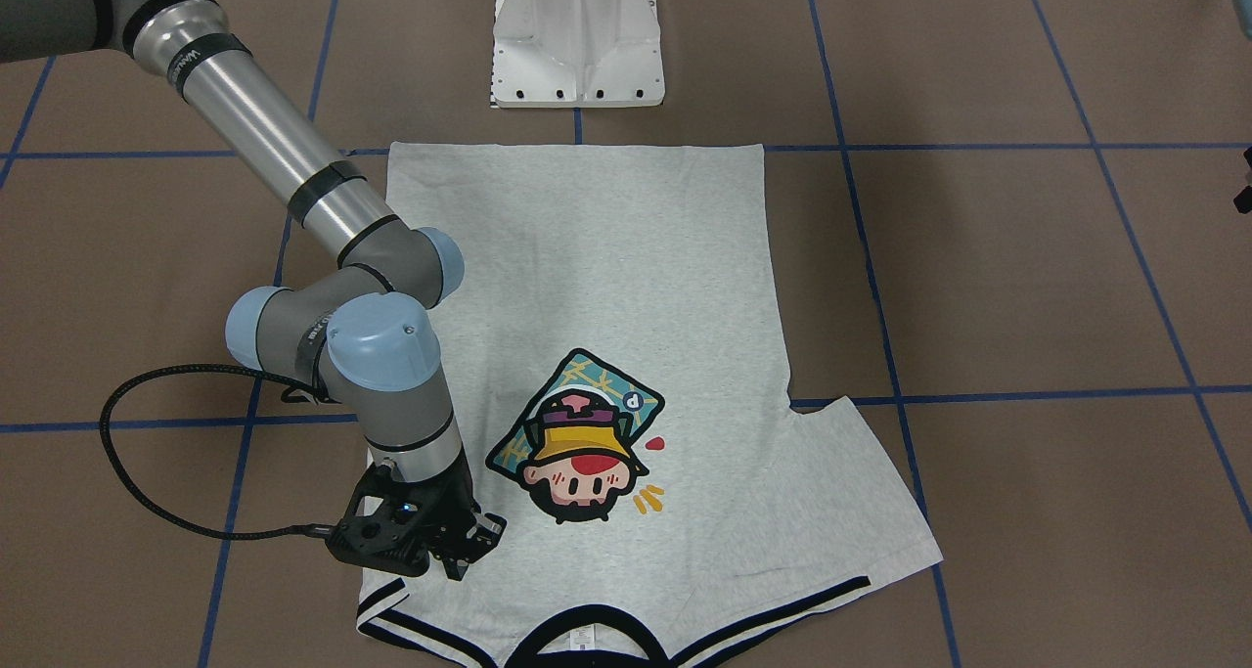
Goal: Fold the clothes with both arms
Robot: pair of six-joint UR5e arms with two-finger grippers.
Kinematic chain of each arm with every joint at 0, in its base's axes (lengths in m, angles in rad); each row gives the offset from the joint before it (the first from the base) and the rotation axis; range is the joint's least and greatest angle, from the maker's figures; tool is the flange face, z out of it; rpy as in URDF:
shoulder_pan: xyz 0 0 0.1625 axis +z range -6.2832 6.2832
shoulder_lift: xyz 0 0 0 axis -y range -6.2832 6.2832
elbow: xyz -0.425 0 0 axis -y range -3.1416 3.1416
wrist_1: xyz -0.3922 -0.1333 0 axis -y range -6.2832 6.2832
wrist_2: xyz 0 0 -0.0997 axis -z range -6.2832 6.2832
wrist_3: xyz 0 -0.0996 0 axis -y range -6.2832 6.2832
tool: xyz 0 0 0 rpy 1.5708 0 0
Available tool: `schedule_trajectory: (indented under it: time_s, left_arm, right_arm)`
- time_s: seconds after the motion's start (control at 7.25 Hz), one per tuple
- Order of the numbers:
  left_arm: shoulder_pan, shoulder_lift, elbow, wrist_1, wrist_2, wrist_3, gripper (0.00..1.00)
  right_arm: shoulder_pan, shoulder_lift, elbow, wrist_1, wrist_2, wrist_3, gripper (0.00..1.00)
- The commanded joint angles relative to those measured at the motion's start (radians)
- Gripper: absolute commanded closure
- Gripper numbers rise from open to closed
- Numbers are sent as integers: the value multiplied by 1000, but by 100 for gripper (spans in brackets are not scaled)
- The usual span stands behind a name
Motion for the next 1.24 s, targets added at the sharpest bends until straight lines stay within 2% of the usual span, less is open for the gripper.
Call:
schedule_trajectory:
  time_s: [0.0, 0.14, 0.28, 0.41, 0.55, 0.69, 0.83, 0.97, 1.1]
  left_arm:
    - [0, 0, -4, 0, 1, 0, 0]
    - [0, 0, -4, -3, 1, 0, 0]
    - [2, -11, 10, -3, 3, -9, 0]
    - [9, -51, 14, -6, 4, -108, 0]
    - [65, -103, 22, -7, 6, -151, 0]
    - [134, -165, 68, 0, 7, -176, 0]
    - [143, -221, 136, -6, 1, -298, 0]
    - [182, -343, 252, -24, 1, -383, 0]
    - [286, -429, 346, -48, 4, -496, 0]
  right_arm:
    - [-6, 17, -34, 0, -22, 1, 22]
    - [-5, 25, -29, 0, -21, 1, 0]
    - [-3, 19, 4, -3, -15, 3, 0]
    - [-3, -11, 81, -40, -13, -3, 0]
    - [-3, -107, 248, -99, -3, -8, 0]
    - [1, -177, 359, -112, 45, -9, 0]
    - [3, -253, 462, -115, 74, -9, 0]
    - [4, -357, 598, -117, 91, -9, 0]
    - [13, -436, 702, -117, 161, -9, 0]
